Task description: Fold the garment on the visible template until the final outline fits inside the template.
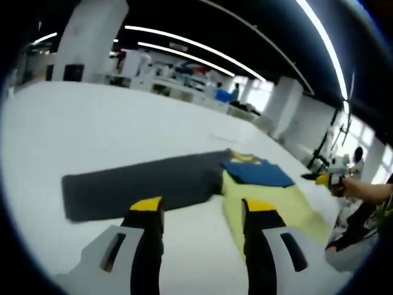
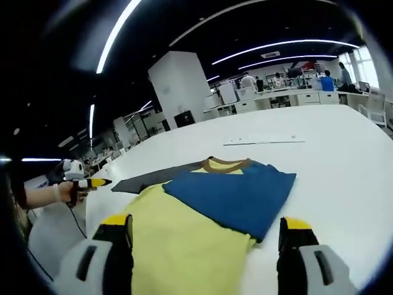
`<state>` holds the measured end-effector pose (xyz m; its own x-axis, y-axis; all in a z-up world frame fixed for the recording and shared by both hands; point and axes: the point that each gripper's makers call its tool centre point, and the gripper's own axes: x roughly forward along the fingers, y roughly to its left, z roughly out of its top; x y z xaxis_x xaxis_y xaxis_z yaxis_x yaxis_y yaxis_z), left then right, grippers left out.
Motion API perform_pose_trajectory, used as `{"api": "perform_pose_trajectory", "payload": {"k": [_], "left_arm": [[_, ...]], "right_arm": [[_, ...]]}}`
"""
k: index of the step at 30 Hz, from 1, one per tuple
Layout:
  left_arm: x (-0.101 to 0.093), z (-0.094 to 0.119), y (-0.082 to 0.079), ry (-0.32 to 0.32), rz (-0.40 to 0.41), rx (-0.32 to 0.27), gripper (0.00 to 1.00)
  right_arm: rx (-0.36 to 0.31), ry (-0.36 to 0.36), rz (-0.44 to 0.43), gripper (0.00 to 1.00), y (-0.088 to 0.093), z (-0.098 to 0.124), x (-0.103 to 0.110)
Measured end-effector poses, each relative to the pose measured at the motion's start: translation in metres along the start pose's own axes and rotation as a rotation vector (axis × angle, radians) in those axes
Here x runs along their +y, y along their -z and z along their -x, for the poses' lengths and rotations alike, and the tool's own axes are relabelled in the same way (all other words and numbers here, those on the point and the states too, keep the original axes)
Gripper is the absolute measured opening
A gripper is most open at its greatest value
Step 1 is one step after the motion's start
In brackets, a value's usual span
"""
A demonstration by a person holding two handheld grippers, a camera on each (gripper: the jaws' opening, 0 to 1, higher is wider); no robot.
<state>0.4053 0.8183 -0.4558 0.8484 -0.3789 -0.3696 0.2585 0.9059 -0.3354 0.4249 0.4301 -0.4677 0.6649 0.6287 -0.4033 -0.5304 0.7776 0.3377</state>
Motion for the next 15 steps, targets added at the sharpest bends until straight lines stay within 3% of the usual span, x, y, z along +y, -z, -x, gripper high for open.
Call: {"api": "perform_pose_trajectory", "payload": {"k": [9,10,15], "left_arm": [[0.057,0.019,-0.001,-0.164,-0.006,-0.026,0.43],[0.070,0.021,0.001,-0.212,-0.036,-0.016,0.43],[0.101,0.024,0.014,-0.284,0.019,0.003,0.46]], "right_arm": [[0.000,-0.004,-0.018,1.00,0.006,0.006,0.002],[-0.007,-0.003,-0.025,1.00,0.006,0.007,0.002],[0.010,-0.006,-0.032,1.00,0.013,0.008,0.003]]}}
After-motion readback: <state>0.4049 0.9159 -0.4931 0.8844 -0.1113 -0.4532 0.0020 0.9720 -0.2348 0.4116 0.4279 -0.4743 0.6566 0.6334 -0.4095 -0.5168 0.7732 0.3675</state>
